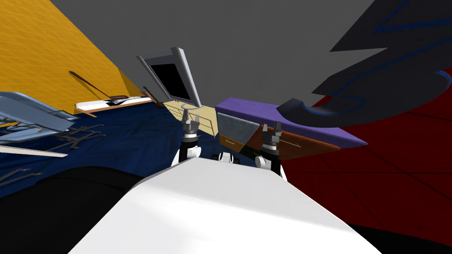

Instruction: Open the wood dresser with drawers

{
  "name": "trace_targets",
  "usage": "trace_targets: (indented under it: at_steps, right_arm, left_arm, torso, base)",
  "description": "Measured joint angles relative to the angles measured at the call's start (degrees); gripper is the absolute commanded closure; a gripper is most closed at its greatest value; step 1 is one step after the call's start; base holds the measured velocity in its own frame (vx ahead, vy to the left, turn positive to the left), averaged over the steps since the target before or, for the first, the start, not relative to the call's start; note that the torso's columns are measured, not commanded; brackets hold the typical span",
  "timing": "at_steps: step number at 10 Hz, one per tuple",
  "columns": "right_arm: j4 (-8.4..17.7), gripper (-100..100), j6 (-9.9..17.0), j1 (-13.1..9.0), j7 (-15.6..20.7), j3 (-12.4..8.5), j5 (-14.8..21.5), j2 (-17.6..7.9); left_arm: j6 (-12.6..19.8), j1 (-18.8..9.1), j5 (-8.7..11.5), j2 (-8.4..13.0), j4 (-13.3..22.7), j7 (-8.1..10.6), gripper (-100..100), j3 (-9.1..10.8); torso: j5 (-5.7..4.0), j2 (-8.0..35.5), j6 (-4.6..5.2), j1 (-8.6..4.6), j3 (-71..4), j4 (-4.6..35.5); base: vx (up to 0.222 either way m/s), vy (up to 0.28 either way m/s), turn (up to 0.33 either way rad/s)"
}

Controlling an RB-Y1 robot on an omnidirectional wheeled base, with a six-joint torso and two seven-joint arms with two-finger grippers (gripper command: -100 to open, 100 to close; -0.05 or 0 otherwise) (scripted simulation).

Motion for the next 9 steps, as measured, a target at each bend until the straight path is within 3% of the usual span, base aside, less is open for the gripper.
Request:
trace_targets:
  at_steps: [9]
  right_arm:
    - [6.1,-100,-0.1,-4.7,14.0,-2.5,4.7,-3.5]
  left_arm:
    - [0.0,0.0,0.0,0.0,0.0,0.00,0,0.00]
  torso:
    - [0.01,0.0,0.00,0.05,0.0,0.0]
  base:
    - [0.027,0.090,-0.061]
